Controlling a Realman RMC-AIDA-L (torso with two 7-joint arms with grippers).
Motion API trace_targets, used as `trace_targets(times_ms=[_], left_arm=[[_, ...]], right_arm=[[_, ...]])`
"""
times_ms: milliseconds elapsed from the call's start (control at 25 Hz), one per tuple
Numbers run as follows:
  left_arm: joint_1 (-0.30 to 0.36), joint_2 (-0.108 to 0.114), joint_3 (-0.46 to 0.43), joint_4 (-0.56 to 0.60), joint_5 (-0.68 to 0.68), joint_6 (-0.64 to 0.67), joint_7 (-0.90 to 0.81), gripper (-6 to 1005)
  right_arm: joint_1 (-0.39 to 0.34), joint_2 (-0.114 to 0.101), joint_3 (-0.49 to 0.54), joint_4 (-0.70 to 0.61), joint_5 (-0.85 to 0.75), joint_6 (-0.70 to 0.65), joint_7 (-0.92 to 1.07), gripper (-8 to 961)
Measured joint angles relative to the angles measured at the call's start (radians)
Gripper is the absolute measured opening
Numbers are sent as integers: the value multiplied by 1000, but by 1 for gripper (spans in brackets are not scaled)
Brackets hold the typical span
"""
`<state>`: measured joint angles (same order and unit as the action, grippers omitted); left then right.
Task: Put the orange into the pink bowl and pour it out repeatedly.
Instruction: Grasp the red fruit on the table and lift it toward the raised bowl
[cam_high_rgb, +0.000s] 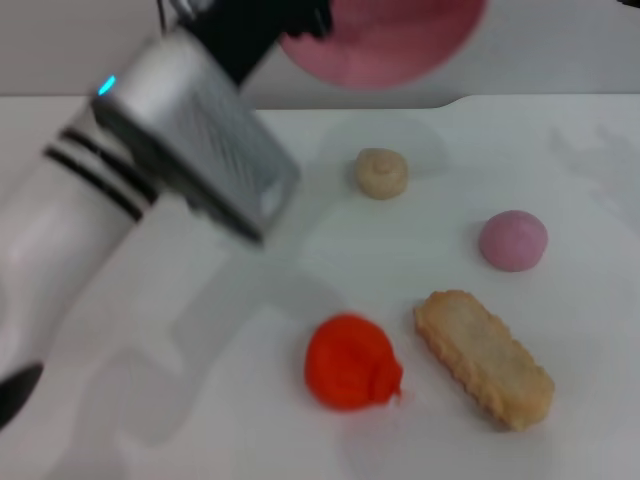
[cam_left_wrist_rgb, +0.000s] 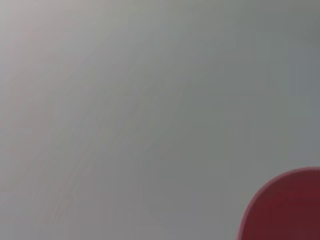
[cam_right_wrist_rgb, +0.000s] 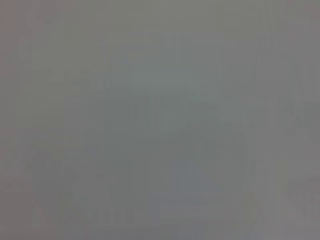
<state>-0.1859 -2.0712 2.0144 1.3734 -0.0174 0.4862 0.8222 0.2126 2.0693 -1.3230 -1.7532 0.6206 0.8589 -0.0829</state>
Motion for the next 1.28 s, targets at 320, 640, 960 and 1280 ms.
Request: trace_targets(times_ms=[320, 640, 960, 1280], left_arm=[[-81, 0, -176, 275, -403, -699, -55, 40], [-200, 6, -390, 354, -261, -1280, -506, 40], [-304, 10, -489, 252, -85, -1632, -731, 40], [-326, 11, -578, 150, -78, -1733, -738, 40]], right_arm=[[49, 2, -39, 30, -54, 27, -21, 717], [200, 2, -106, 232, -69, 117, -63, 715], [278, 3, -163, 310, -98, 132, -63, 714], [373, 8, -291, 436, -113, 150, -44, 712]])
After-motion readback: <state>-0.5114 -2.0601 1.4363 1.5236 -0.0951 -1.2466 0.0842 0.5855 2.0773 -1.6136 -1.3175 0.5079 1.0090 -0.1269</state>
